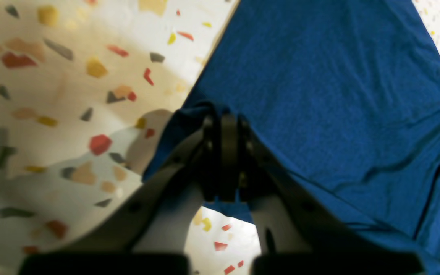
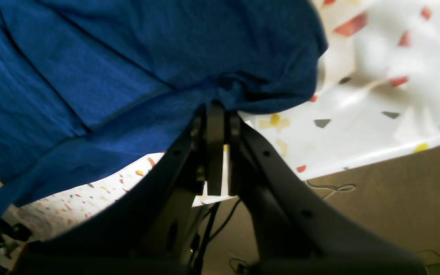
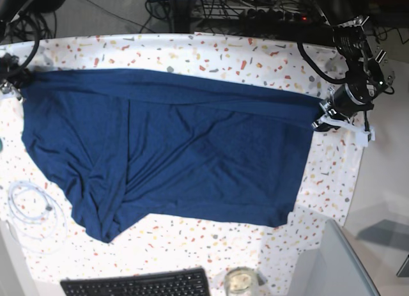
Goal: Layout the t-shirt on the table in an organized manner, then fold the t-shirt properly
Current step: 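Fold the held shirt edge over onto the shirt body with both grippers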
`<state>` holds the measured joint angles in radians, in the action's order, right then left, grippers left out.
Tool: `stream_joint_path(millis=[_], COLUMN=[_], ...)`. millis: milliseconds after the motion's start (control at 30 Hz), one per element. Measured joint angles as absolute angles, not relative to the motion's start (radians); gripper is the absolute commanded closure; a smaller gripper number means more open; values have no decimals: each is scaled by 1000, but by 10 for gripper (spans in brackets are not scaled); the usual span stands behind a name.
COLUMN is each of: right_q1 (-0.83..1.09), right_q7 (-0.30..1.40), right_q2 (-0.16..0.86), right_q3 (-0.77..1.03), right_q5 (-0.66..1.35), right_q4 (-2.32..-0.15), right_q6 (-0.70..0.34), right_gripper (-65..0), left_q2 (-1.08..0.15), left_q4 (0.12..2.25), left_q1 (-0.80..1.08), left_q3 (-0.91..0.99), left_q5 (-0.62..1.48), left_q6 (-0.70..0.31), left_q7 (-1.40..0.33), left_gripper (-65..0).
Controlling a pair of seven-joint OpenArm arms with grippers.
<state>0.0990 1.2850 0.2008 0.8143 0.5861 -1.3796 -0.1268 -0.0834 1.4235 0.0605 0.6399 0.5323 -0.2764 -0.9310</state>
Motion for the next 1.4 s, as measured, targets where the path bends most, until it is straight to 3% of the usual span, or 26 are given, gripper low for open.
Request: stream_joint_path(millis=[933, 1400], right_q1=[17, 15], right_q7=[1282, 1172], right_q2=[211, 232], right_q3=[764, 759], right_q5=[580, 579], right_q4=[-1369, -1254], right_q6=[-126, -123], right_gripper=[0, 0], left_q2=[-83, -83], left_q4=[1386, 1367], left_q1=[-9, -36], left_q3=[649, 651], left_q5=[532, 533], left_q6=[-276, -276], left_q7=[-931, -924], left_gripper=[0, 0])
